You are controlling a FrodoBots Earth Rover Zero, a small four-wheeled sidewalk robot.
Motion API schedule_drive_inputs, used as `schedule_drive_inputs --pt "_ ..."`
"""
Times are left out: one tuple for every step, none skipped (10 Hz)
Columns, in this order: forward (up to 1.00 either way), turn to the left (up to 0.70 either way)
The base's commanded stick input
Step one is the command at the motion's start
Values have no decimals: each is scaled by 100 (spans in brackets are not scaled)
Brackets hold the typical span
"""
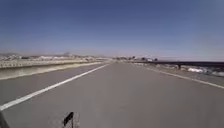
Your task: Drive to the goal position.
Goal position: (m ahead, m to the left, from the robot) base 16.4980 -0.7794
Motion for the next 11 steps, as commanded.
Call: schedule_drive_inputs --pt "100 0" --pt "100 0" --pt "100 0" --pt "100 0" --pt "100 0" --pt "100 0" --pt "100 0" --pt "100 0" --pt "100 0" --pt "100 0" --pt "100 0"
